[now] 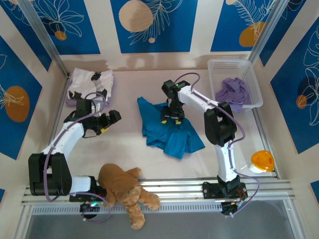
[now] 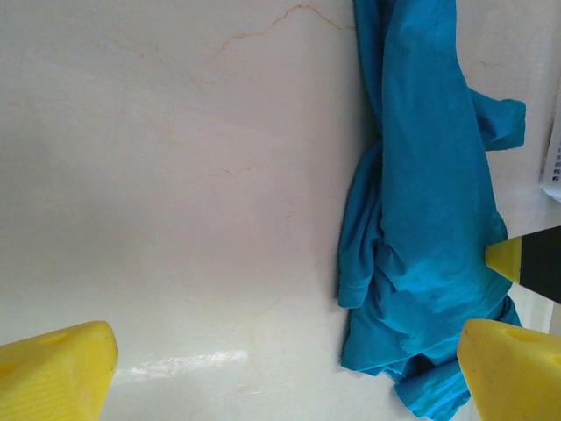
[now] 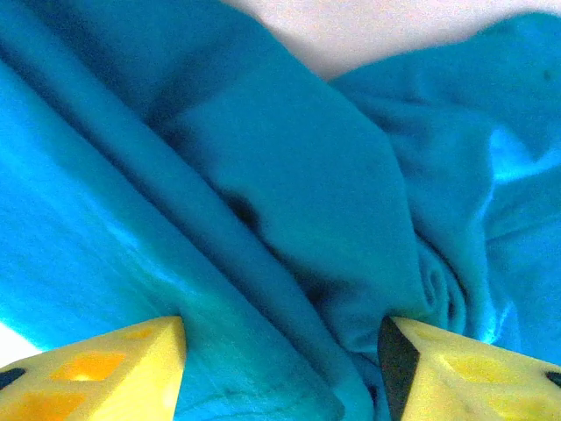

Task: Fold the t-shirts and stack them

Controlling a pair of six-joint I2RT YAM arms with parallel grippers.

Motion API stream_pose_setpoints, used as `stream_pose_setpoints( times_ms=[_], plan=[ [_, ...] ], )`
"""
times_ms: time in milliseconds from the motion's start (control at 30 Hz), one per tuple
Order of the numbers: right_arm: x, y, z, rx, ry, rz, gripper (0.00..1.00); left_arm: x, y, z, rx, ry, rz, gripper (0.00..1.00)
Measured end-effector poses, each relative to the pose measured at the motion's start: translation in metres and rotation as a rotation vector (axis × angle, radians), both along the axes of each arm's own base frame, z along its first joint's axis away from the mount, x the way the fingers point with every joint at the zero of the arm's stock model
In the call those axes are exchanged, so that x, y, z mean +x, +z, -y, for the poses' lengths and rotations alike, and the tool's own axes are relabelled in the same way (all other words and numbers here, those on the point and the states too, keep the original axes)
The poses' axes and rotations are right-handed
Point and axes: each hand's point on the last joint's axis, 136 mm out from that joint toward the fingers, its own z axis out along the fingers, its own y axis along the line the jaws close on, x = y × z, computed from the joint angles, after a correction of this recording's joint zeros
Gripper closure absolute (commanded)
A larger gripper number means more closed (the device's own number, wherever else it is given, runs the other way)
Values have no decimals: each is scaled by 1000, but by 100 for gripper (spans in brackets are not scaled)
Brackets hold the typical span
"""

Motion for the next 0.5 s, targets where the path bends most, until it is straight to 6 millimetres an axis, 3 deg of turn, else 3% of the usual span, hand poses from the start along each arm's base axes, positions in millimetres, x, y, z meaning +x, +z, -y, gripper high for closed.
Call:
stream_pose_setpoints(
  times_ms=[200, 500],
  plan=[
    [-13, 1, 8, -5, 1, -3, 49, 1, 1, 6, 0, -14, 9, 1],
    [-12, 20, 1, 22, 16, 53, 60, 1, -2, 10, 6, -24, 4, 1]
  ],
)
